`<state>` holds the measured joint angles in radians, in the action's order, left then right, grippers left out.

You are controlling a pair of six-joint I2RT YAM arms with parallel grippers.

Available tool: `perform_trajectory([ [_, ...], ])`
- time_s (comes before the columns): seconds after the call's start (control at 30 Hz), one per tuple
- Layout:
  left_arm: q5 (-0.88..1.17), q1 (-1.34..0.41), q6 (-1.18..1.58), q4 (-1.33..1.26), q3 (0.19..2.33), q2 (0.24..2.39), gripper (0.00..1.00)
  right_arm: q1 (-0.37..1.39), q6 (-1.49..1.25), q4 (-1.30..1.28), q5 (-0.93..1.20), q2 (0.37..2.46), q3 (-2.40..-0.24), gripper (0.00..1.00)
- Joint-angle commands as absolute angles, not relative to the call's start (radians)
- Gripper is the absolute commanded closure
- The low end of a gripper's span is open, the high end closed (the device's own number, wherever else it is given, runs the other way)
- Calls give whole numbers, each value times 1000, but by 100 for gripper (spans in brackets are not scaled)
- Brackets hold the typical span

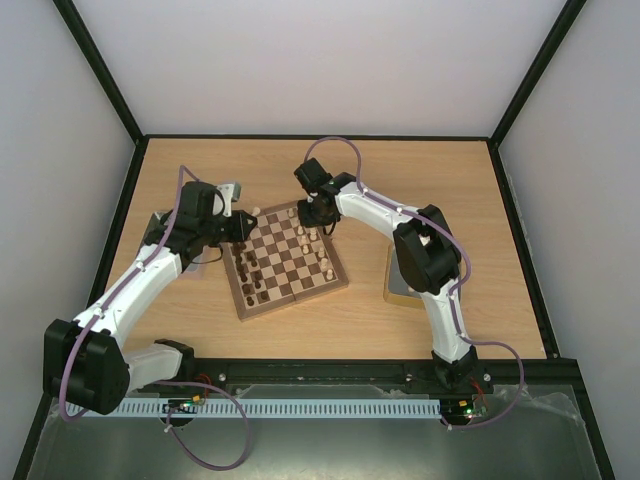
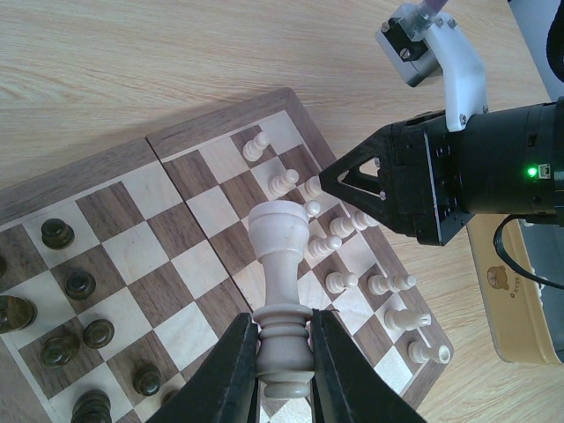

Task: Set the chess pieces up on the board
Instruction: Place the chess piece on the chessboard.

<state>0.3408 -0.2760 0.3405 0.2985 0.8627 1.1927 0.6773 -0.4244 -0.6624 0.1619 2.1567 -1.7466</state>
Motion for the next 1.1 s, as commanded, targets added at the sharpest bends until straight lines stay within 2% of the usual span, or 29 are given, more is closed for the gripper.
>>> perform_trajectory([
  [0.0, 354, -279, 333, 285, 850, 1192, 97, 675, -407, -701, 141, 2159, -1761, 79],
  [0.43, 356, -279, 333, 285, 851, 1195, 97, 697, -349, -711, 102, 2162, -1799, 81],
  [0.77, 357, -278, 333, 284, 851, 1196, 97, 716, -338, -739, 42, 2165, -1807, 90],
  [1.07, 358, -279, 334, 284, 851, 1193, 97, 724, -336, -759, 34, 2127, -1790, 92],
])
